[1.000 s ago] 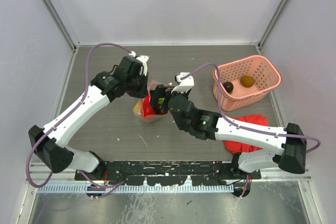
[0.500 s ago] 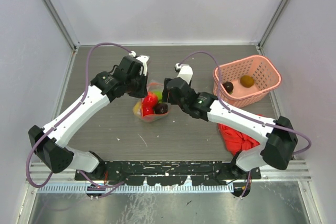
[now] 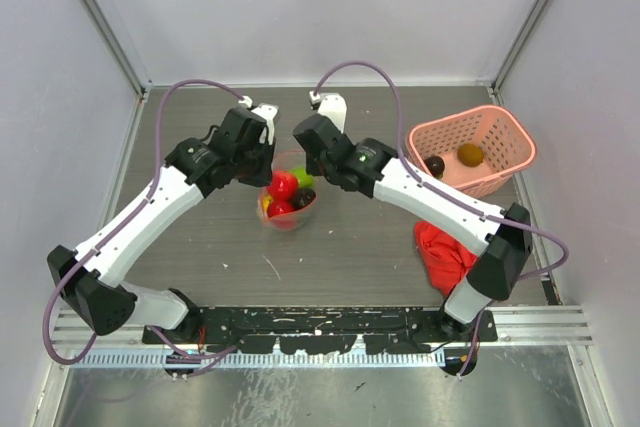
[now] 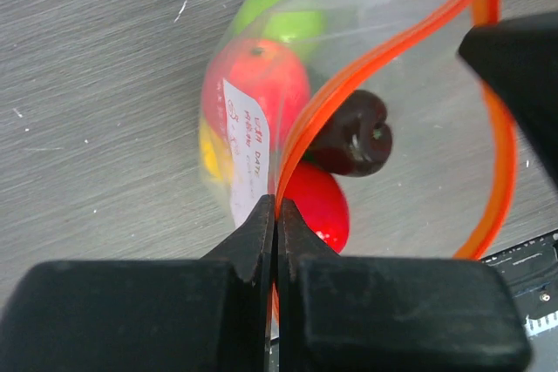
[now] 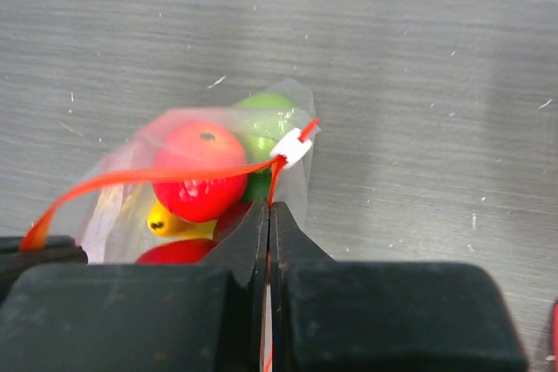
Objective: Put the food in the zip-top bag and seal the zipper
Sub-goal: Place the fake fruit in the zipper food storage bag.
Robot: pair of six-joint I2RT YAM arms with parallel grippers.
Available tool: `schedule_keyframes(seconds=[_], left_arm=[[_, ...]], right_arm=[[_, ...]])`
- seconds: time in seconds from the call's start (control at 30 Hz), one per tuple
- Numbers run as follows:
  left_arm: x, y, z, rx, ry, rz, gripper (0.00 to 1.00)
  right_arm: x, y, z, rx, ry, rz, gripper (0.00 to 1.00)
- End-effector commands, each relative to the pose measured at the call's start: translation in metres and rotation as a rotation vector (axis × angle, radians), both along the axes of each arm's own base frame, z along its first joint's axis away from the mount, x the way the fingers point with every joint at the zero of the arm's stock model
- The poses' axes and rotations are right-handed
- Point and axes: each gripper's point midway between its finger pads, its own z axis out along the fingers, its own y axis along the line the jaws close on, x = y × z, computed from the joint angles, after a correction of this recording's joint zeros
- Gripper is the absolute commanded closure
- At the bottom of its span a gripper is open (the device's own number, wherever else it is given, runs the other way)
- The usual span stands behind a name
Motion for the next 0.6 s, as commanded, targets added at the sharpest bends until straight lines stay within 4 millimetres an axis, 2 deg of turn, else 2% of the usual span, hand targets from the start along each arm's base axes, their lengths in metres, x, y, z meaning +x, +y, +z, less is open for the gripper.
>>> schedule_keyframes(seconds=[0.0, 0.13, 0.33, 0.47, 0.57], left_arm=[[0.001, 0.012, 0.028, -0.004, -0.078, 0.021, 1.0], [-0.005, 0.01, 0.031, -0.028, -0.068, 0.008, 1.0], [-0.009, 0.003, 0.021, -0.043, -0.027, -0.015, 1.0], [-0.005, 0.001, 0.021, -0.044, -0.033, -0.016, 1.0], [-0.001, -0.003, 0.025, -0.05, -0.045, -0.021, 1.0]], right_arm=[[0.007, -0.022, 0.026, -0.138, -0.017, -0.037, 0.99], [0.013, -0.03, 0.038, -0.194, -0.018, -0.042, 1.0], [0.029, -0.045, 0.032, -0.251, 0.023, -0.077, 1.0], [0.035, -0.039, 0.034, -0.229, 0.016, -0.063, 0.97], [0.037, -0.032, 0.034, -0.216, 0.016, -0.041, 0.92]])
